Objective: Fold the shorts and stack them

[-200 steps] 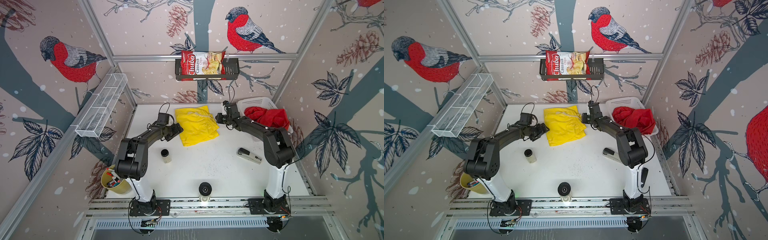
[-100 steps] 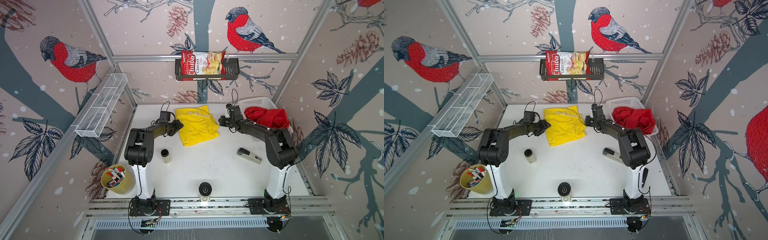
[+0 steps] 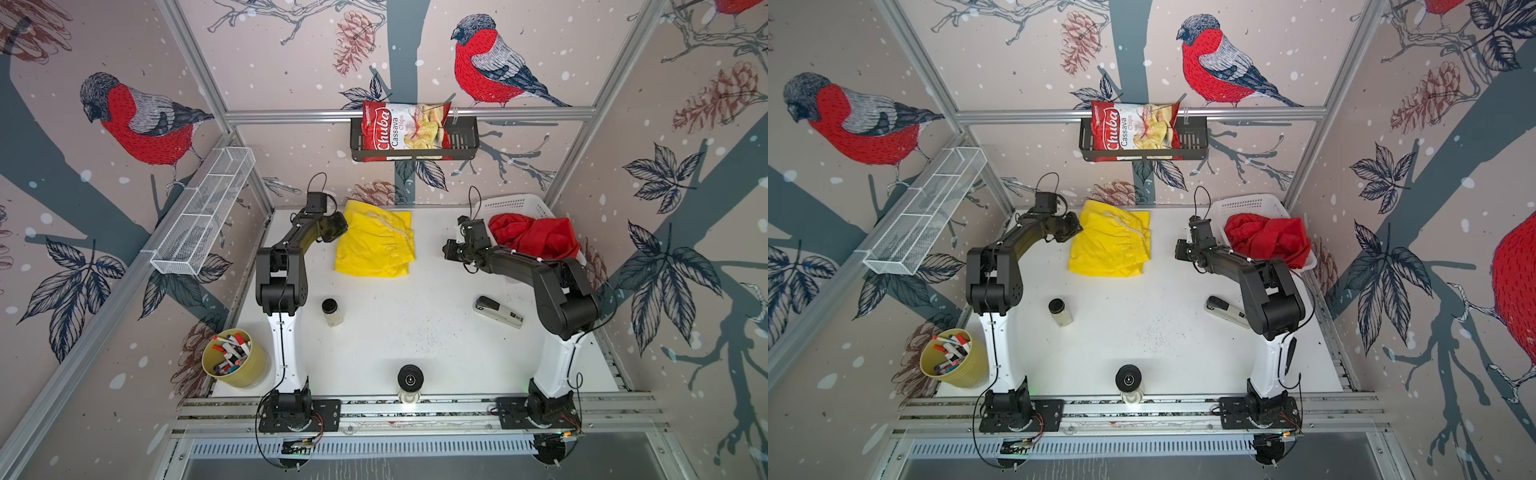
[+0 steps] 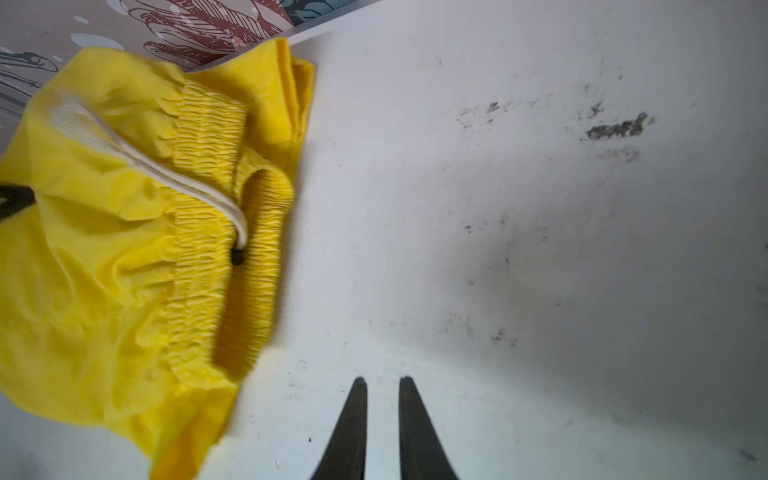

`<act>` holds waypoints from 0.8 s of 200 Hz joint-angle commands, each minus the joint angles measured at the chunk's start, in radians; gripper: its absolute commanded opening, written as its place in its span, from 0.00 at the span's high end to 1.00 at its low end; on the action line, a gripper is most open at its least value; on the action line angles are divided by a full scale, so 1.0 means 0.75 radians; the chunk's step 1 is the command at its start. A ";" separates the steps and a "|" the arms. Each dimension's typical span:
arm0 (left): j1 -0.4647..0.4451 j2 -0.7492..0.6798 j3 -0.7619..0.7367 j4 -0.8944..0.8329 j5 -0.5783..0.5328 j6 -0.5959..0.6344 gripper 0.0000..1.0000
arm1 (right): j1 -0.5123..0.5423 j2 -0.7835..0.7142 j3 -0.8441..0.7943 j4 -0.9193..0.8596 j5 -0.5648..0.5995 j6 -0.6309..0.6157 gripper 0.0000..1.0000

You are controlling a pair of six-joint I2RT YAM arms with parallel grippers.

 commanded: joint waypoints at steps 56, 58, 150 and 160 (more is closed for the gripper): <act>0.237 0.330 0.604 -0.722 -0.717 0.422 1.00 | -0.035 0.052 0.009 0.076 -0.081 0.023 0.82; 0.240 0.329 0.604 -0.721 -0.741 0.423 1.00 | -0.035 0.053 0.008 0.076 -0.081 0.022 0.82; 0.297 0.366 0.710 -0.599 -1.302 0.490 1.00 | -0.056 0.165 0.004 0.117 -0.145 0.069 0.83; 0.296 0.376 0.721 -0.571 -1.330 0.511 1.00 | -0.057 0.174 0.011 0.114 -0.147 0.071 0.83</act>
